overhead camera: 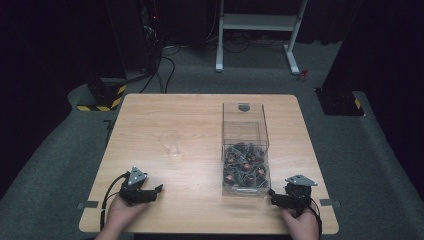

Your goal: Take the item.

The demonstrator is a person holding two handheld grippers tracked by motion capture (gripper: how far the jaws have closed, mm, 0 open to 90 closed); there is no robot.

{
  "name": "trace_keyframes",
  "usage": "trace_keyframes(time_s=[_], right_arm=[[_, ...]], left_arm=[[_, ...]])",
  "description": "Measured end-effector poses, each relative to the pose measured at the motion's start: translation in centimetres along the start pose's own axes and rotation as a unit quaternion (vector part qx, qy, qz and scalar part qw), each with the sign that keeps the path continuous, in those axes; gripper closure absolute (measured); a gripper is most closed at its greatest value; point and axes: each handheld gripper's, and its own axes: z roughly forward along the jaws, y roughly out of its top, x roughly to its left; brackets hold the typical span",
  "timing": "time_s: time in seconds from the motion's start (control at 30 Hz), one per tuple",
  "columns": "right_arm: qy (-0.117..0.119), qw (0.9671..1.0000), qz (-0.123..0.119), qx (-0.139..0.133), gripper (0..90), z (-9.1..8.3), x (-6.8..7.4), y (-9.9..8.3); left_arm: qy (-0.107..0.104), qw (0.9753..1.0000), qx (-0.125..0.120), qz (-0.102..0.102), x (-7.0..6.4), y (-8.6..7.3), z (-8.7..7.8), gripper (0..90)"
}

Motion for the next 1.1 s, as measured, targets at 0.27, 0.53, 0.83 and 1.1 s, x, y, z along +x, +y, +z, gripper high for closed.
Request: trace_keyframes(time_s=[0.27, 0.53, 0.83, 1.1], right_arm=[[0.000, 1.0000, 0.000, 0.000, 7.6, 0.00, 0.00, 0.00], [0.000, 1.0000, 0.000, 0.000, 7.5, 0.00, 0.00, 0.00], [0.000, 1.0000, 0.001, 0.000, 7.6, 0.00, 0.02, 0.00], [0.000, 1.0000, 0.002, 0.000, 7.6, 0.00, 0.03, 0.01]], left_arm=[[0.002, 1.0000, 0.000, -0.001, -0.03, 0.00, 0.01, 21.4], [0.006, 0.9999, 0.000, -0.008, -0.01, 0.00, 0.06, 19.3], [0.005, 1.0000, 0.002, -0.006, -0.06, -0.02, -0.02, 19.5], [0.003, 1.0000, 0.008, -0.002, -0.01, 0.15, -0.06, 20.2]])
